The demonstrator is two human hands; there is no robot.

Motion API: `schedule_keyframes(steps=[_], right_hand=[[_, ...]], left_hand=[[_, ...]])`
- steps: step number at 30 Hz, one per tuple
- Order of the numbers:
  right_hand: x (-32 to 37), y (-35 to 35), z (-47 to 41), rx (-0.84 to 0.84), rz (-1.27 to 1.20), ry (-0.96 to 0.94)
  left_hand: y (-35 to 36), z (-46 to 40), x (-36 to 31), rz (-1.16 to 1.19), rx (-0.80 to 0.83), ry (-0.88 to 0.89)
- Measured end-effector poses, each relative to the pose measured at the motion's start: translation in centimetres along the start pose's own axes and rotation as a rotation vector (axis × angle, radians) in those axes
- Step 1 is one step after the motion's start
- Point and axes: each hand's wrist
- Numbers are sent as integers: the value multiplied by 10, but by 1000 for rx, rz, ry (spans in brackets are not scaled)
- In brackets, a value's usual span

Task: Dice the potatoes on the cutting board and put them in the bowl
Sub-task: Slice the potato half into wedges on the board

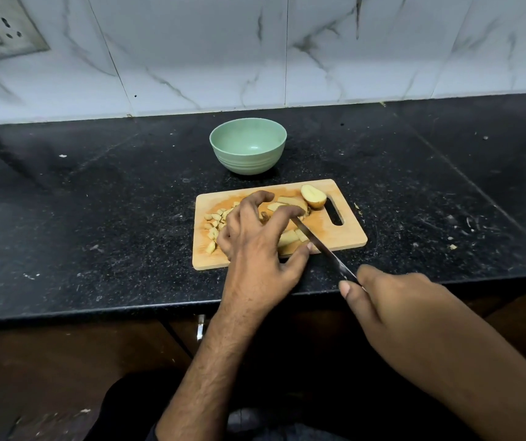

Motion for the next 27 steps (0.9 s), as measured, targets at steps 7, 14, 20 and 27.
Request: schedule_keyframes(steps=[7,14,20,27], right_hand=[[5,10,-15,65,-58,20],[7,15,-13,29,-37,-6],[15,19,-10,16,-31,-29],[21,21,-17,35,19,-65]], left_hand=[[1,6,4,-123,-32,-91],[6,4,6,-176,30,-94],[7,3,6,-173,21,-89],[7,1,10,-131,17,-79]])
Point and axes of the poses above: each hand's wrist, its own z-axis away from the middle knuckle, its own y-axis out of the palm, x = y × z, and after that the axes turned 14 degrees about y, right-handed
